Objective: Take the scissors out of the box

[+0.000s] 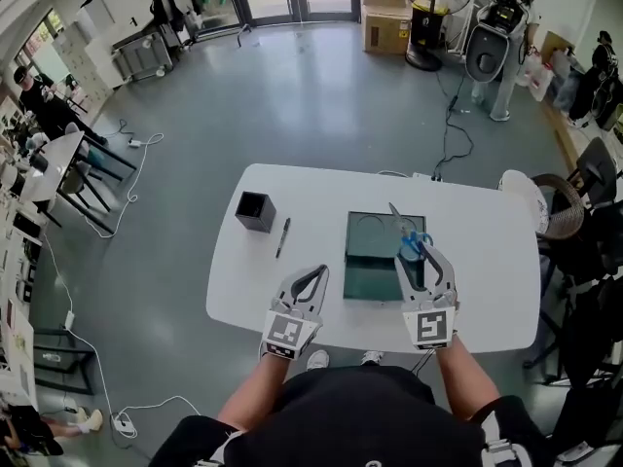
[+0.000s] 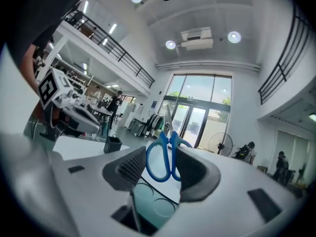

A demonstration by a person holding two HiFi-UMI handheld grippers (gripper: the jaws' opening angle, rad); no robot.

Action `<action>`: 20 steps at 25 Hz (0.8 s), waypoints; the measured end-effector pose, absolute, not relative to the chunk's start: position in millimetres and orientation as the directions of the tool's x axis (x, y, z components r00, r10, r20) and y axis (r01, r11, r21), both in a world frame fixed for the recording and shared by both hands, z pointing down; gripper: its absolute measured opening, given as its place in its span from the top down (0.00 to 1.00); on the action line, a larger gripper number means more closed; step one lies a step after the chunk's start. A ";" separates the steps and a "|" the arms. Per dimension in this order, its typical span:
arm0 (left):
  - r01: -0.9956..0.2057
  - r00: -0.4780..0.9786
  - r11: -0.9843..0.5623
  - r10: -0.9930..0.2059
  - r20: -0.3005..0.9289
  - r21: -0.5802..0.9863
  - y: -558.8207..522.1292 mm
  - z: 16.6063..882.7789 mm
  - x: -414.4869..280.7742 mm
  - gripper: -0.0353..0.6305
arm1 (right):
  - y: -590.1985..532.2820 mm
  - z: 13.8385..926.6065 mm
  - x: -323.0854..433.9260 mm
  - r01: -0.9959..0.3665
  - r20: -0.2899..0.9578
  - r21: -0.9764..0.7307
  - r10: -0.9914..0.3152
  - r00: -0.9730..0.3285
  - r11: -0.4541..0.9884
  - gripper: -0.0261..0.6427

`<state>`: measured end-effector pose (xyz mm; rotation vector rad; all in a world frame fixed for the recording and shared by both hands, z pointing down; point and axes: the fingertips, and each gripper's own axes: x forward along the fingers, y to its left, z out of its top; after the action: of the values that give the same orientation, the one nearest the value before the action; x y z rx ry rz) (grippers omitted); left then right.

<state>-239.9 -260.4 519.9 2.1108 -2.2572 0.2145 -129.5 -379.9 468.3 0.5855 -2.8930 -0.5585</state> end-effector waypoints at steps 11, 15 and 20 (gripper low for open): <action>-0.995 -0.073 0.065 -0.990 0.119 -0.070 -258.9 508.4 -236.2 0.93 | -391.1 452.0 -97.3 -0.494 -0.060 0.058 -0.491 -0.869 0.867 0.66; -0.996 -0.066 0.058 -0.991 0.119 -0.068 -259.6 507.6 -232.6 0.93 | -385.8 445.9 -93.7 -0.502 -0.081 0.093 -0.496 -0.864 0.860 0.66; -0.997 -0.040 0.032 -0.993 0.110 -0.076 -259.2 508.2 -225.9 0.93 | -383.1 445.8 -90.7 -0.508 -0.073 0.093 -0.503 -0.861 0.856 0.66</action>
<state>-225.9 -259.2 508.2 2.1584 -2.2371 0.2042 -90.7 -383.1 445.8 0.8365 -3.0707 -0.1735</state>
